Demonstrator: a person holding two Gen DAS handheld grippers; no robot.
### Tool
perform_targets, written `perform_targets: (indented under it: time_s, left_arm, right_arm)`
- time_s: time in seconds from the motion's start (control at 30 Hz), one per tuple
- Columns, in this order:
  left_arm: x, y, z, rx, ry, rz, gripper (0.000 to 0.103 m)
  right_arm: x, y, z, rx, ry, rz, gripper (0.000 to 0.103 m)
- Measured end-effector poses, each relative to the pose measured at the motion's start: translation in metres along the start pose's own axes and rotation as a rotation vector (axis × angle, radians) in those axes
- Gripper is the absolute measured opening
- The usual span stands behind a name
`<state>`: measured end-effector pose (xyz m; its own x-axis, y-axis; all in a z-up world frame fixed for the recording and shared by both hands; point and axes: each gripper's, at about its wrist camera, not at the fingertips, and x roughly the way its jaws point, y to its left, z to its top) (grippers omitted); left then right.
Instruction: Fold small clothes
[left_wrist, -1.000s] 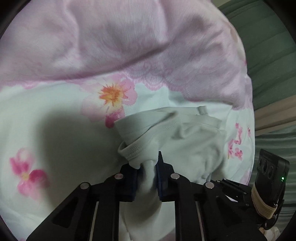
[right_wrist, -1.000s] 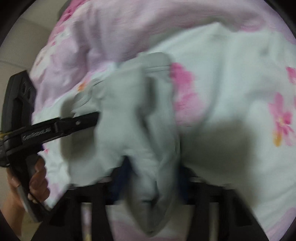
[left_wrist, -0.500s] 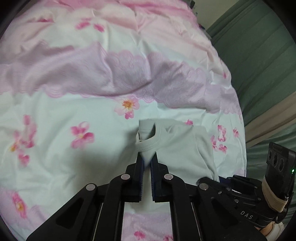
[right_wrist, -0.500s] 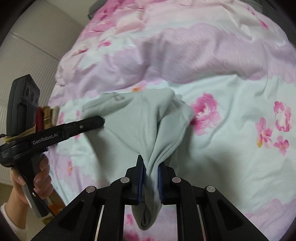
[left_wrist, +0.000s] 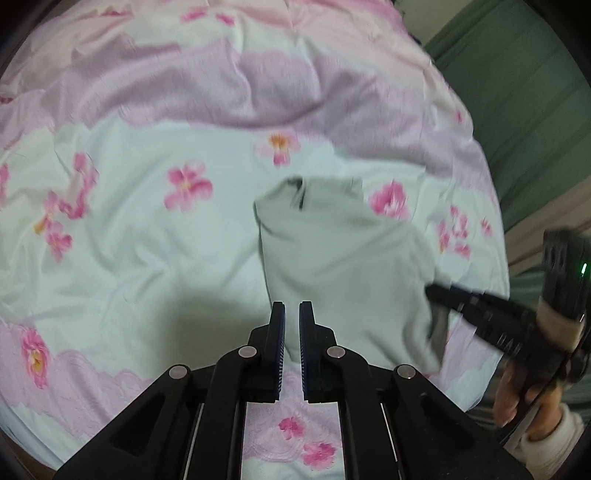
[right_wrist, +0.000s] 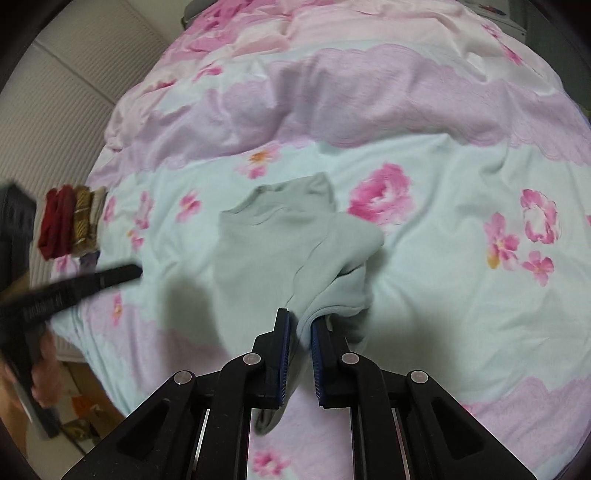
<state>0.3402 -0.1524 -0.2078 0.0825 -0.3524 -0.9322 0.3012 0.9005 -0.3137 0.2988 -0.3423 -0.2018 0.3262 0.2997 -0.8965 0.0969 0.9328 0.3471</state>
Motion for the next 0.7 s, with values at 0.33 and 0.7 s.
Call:
perform_targets:
  time_s: [0.33,0.7]
  left_arm:
    - [0.027,-0.005,0.016,0.082,0.038,-0.028,0.021]
    - [0.053,0.008,0.037,0.128,0.077,-0.033,0.021]
  right_arm:
    - [0.02,-0.033,-0.003,0.119,0.017,0.046,0.048]
    - [0.045,-0.049,0.019,0.238,-0.058,0.073,0.048]
